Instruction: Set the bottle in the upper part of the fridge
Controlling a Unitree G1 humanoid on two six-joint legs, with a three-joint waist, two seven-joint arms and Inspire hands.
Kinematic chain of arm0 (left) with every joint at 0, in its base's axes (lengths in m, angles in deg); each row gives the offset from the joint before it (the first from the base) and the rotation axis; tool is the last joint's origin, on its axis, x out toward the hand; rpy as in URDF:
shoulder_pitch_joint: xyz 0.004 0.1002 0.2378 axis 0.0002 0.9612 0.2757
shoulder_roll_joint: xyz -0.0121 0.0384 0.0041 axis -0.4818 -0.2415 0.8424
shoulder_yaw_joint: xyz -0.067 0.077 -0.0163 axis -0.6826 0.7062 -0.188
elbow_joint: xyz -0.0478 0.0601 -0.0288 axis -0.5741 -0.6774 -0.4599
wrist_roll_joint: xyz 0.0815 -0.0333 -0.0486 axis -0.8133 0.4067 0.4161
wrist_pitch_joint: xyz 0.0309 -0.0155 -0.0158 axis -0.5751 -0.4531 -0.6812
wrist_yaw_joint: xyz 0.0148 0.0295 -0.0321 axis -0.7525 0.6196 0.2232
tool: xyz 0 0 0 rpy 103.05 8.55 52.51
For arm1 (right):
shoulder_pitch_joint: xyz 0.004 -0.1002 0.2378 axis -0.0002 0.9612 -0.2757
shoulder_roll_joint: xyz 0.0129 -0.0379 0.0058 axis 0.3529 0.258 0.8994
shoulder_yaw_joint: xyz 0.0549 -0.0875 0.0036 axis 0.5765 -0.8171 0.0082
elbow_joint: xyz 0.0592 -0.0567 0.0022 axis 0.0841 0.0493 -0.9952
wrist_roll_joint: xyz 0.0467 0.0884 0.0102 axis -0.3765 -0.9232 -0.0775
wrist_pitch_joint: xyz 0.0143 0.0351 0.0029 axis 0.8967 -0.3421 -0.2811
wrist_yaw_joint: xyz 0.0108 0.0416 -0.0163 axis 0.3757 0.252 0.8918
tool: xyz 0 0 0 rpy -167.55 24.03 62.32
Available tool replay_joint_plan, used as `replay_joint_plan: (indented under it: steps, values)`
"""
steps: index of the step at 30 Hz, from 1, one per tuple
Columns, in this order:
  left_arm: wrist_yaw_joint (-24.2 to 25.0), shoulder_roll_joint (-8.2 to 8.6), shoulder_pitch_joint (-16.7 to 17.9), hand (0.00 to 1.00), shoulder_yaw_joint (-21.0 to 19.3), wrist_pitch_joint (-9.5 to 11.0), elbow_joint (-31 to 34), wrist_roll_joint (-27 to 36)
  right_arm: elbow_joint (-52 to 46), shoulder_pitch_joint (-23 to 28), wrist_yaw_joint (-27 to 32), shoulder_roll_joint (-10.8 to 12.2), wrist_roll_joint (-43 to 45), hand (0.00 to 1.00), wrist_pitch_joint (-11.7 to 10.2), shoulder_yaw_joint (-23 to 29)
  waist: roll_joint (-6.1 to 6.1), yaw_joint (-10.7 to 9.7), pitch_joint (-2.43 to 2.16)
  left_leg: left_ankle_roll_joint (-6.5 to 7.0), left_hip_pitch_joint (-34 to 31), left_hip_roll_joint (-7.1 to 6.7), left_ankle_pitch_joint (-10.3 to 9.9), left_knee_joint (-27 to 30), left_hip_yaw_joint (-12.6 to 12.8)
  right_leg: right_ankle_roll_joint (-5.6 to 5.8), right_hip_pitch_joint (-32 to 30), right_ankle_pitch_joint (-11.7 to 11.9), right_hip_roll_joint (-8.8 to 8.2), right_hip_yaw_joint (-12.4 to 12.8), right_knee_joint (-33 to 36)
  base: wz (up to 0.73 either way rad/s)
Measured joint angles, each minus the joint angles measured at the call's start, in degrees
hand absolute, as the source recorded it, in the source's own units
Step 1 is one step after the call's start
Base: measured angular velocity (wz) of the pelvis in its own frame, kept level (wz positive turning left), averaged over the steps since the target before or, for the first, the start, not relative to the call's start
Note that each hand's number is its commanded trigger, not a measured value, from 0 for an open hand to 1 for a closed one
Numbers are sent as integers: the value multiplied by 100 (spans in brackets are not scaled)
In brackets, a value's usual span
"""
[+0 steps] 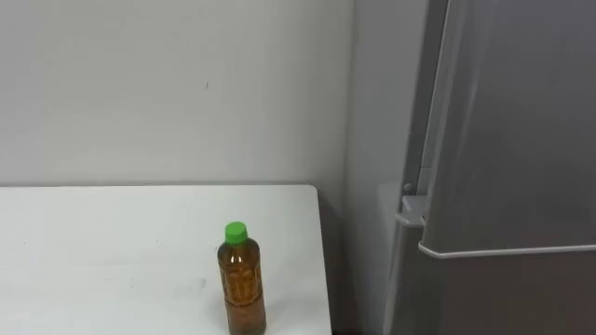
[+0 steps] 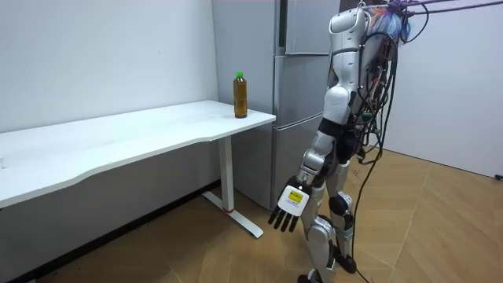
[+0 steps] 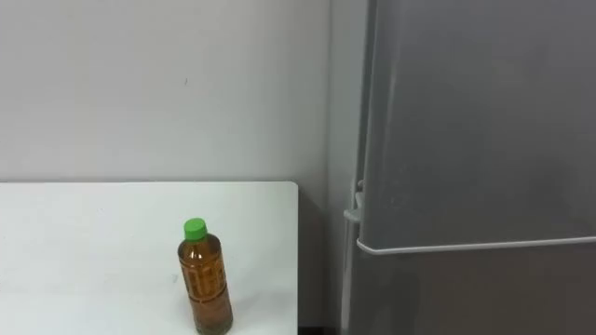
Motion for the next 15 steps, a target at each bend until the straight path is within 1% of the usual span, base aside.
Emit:
replay_joint_plan:
  steps: [4, 5, 7, 9, 11, 15]
  values:
    - [-154, 3, 1, 0, -13, 2, 30, -346, -4, 1, 53, 3, -8, 0, 5, -7, 4, 8, 1, 0, -3, 0, 0, -2, -3, 0, 1, 0, 0, -9, 1, 0]
    - [-210, 3, -4, 0, -11, -1, 35, -515, -5, -2, 78, 7, -6, 0, 5, -7, 4, -1, 1, 0, -7, 0, 0, -2, -3, 0, 1, 0, -1, -13, 1, 0]
    - [-292, 4, 1, 0, 45, -62, 24, -809, -6, -2, 97, 12, -7, 0, 5, -8, 4, -10, 1, 0, -7, 0, 0, -3, -3, 0, 1, -1, -1, -12, 4, 0]
    - [-301, 14, 23, 0, 45, -166, 23, -1179, -7, -2, 91, 14, -7, 0, 5, -7, 0, -13, 1, 0, -10, 0, 0, -2, -4, 0, 1, -1, -3, -21, 7, 0]
    - [-301, 13, 38, 0, 44, -199, 22, -1347, -9, -1, 91, 14, -7, 0, 3, -7, 0, -10, 1, 0, -9, 1, 0, -1, -5, 1, 8, -1, -5, -35, 3, 2]
    - [-312, 14, -9, 0, 49, -285, -108, -1360, -7, -2, 92, 15, -24, 0, 4, -10, 1, -10, 2, 0, -4, 7, 0, 6, 6, 0, 12, -1, 4, -6, -5, -2]
